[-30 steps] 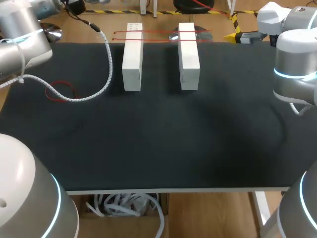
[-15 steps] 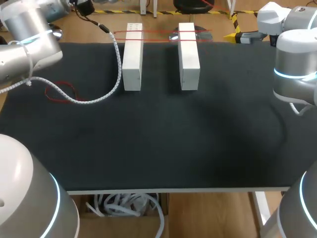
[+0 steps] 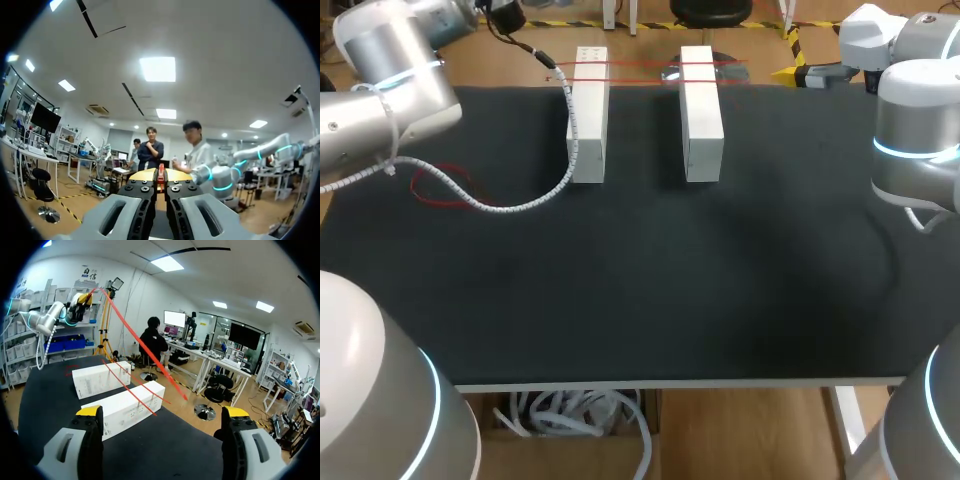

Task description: Grab the tape and strap the tape.

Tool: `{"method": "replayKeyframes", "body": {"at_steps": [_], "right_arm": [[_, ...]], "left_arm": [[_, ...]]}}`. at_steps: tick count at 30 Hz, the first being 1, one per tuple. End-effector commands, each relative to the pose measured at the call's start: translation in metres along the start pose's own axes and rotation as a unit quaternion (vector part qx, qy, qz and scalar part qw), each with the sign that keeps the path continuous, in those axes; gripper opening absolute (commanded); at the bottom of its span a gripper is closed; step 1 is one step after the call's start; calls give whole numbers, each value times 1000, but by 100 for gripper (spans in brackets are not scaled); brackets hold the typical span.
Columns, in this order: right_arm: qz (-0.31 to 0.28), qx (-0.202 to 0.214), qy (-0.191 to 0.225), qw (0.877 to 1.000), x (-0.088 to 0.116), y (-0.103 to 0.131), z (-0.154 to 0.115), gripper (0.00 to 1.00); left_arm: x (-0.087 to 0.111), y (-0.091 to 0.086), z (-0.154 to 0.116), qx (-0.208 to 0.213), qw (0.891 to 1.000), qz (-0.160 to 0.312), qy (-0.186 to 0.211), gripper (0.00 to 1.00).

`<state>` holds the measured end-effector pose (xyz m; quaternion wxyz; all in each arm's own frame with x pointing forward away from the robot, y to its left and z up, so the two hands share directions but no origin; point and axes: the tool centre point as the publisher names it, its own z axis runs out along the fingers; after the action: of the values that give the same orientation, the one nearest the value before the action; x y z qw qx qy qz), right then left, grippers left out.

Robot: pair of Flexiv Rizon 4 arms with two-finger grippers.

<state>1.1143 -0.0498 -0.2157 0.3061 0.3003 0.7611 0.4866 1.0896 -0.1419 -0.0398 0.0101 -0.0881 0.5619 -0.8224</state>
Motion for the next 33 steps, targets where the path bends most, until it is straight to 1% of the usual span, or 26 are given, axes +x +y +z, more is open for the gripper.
{"method": "replayKeyframes", "body": {"at_steps": [1, 25, 26, 28, 29, 30, 31, 32, 33], "right_arm": [[0, 0, 0, 1000, 0, 0, 0, 100], [0, 0, 0, 1000, 0, 0, 0, 100], [14, -16, 10, 1000, 4, 2, 2, 100], [33, -28, 5, 999, 7, 3, 4, 100], [58, -63, 1, 996, 6, 4, 4, 100], [101, -122, -6, 987, 2, 8, 3, 100], [135, -159, -28, 978, -4, 9, 0, 100], [150, -171, -61, 972, -12, 9, -2, 100], [149, -197, -90, 965, -18, 9, -5, 100]], "left_arm": [[1, 0, 4, 0, 1000, 9, -10, 0], [1, 0, 4, 0, 1000, 9, -10, 0], [1, 0, 4, 0, 1000, 9, -10, 0], [1, 0, 4, 0, 1000, 9, -10, 0], [1, 0, 4, 0, 1000, 9, -10, 0], [1, 0, 4, 0, 1000, 9, -10, 0], [1, 0, 4, 0, 1000, 9, -10, 0], [1, 0, 4, 0, 1000, 9, -10, 0], [1, 0, 4, 0, 1000, 9, -10, 0]]}}
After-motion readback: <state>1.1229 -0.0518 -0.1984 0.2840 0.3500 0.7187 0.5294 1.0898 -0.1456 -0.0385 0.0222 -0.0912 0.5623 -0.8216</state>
